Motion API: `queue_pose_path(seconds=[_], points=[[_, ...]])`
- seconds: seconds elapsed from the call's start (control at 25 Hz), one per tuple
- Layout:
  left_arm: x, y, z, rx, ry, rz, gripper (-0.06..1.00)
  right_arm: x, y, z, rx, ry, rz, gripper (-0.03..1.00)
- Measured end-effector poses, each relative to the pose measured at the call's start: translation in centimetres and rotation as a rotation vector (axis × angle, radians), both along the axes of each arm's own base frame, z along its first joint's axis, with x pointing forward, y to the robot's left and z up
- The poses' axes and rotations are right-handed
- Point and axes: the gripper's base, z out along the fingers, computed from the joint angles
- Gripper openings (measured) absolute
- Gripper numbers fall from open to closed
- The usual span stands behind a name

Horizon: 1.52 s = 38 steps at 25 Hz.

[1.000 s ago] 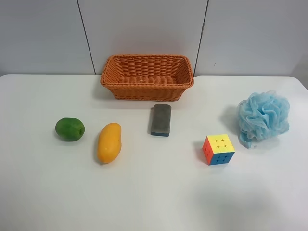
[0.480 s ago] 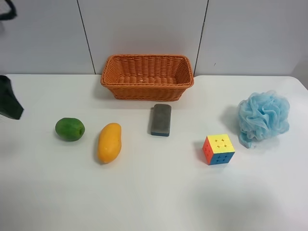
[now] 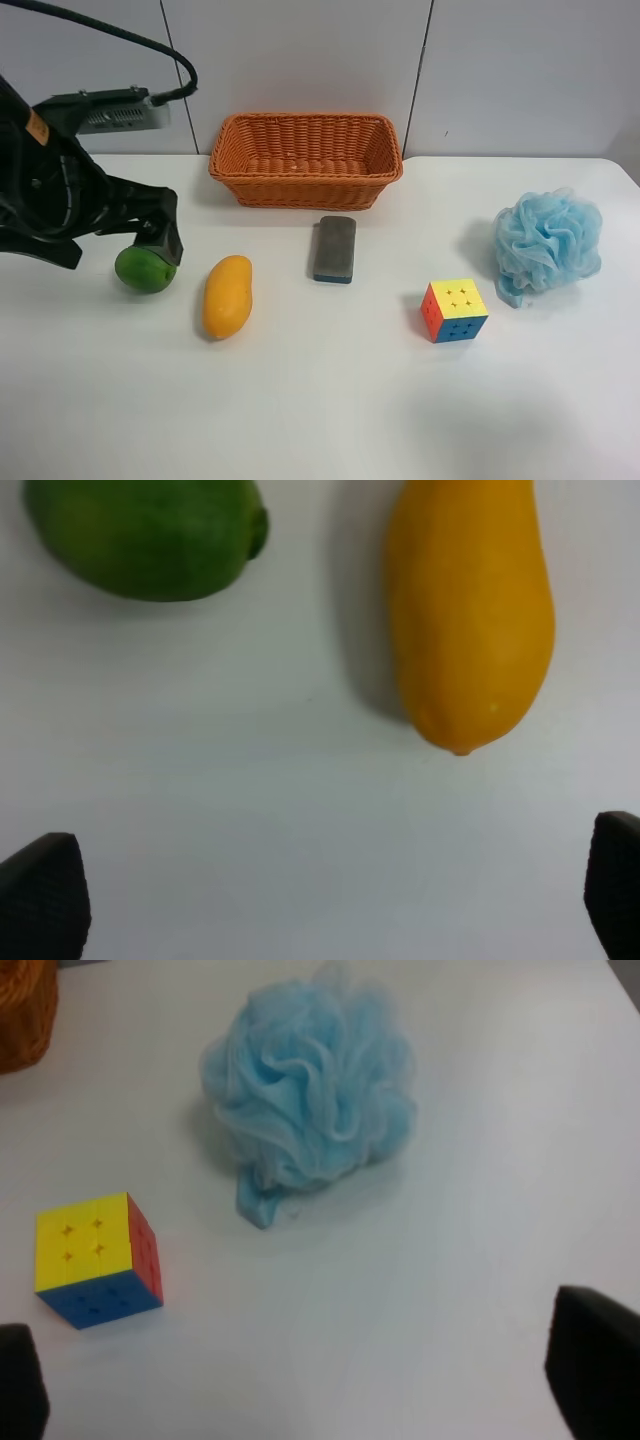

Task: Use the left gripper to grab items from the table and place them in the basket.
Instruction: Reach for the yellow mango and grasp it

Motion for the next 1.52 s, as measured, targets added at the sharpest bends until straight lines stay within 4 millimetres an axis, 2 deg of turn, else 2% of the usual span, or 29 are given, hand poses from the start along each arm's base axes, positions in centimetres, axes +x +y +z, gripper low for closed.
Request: queue_pose_path(seconds=[0.24, 0.72, 1.52], points=[[1.4, -1.5, -2.7, -0.053, 0.069, 0.044, 0.99, 0.0, 0.0, 0.0, 0.0, 0.0, 0.0, 0.99], [2.9, -4.2, -6.5, -0.1, 0.091, 0.054, 0.99, 0.0, 0.0, 0.0, 0.0, 0.0, 0.0, 0.99], [5.2, -5.4, -12.0, -0.085, 0.051, 0.055, 0.99, 0.0, 0.0, 0.0, 0.0, 0.0, 0.0, 0.99]])
